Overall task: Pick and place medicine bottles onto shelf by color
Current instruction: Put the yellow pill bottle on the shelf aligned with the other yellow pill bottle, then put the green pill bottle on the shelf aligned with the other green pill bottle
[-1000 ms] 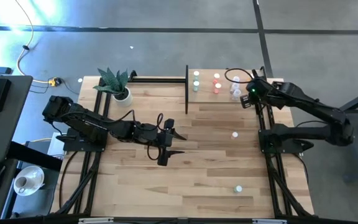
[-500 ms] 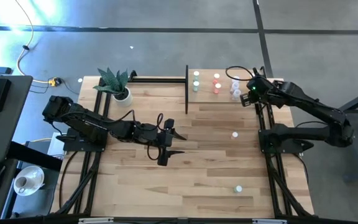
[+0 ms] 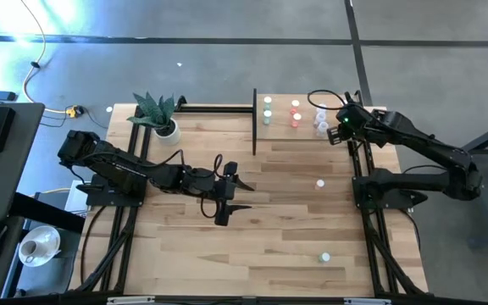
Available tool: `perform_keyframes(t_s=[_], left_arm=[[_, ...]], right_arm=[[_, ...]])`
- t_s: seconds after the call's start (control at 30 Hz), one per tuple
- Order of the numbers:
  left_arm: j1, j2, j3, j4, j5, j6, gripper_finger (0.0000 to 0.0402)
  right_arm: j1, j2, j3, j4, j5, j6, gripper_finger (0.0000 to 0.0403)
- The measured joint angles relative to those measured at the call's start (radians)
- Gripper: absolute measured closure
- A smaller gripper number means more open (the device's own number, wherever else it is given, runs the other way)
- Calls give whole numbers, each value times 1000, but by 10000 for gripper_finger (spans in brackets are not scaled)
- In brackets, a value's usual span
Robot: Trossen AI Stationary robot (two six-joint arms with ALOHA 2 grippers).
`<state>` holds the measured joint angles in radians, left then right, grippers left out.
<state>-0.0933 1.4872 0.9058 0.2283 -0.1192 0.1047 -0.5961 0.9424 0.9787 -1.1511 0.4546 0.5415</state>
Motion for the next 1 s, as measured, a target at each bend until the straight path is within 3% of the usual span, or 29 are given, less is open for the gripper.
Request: perform_keyframes(t_s=[0.33, 1.0], left_arm=[[0, 0, 0, 0, 0, 0, 165], [0, 0, 0, 0, 0, 0, 165]], right_arm=[[0, 0, 0, 0, 20, 0, 261], [0, -46, 0, 7, 39, -26, 260]])
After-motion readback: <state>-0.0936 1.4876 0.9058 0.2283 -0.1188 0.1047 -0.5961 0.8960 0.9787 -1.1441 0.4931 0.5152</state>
